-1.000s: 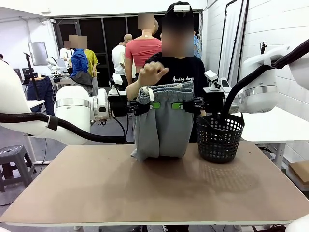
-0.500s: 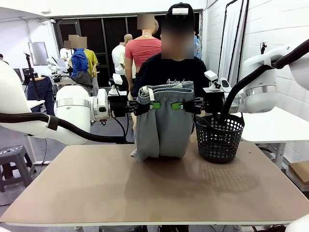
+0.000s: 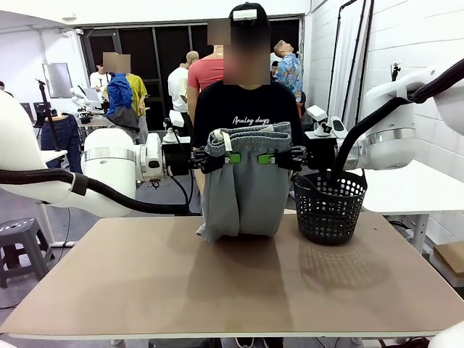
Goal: Fold the training pants.
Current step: Release the ends of the Training pants and then grab the overlapped ends.
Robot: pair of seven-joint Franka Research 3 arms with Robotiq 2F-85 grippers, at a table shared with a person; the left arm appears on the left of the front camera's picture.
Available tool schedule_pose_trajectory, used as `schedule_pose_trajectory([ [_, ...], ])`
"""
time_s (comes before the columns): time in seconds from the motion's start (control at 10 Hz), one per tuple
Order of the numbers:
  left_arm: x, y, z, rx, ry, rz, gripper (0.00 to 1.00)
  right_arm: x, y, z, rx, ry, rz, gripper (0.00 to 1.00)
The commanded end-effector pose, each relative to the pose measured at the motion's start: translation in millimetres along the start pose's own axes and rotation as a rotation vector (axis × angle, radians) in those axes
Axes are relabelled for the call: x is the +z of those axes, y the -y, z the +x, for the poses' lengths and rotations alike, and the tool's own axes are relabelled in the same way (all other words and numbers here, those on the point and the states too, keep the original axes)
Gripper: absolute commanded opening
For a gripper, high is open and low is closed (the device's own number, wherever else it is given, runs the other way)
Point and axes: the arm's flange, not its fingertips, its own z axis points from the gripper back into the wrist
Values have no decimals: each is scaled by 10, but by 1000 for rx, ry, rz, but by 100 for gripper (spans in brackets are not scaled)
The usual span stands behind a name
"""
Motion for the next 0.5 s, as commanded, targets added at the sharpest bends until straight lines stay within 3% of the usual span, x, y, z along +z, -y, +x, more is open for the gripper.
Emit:
schedule_pose_trajectory([
  [0.0, -3, 31, 32, -7, -1, 3, 0, 6, -43, 7, 11, 28, -8, 0],
  [0.4, -3, 31, 32, -7, -1, 3, 0, 6, -43, 7, 11, 28, -8, 0],
])
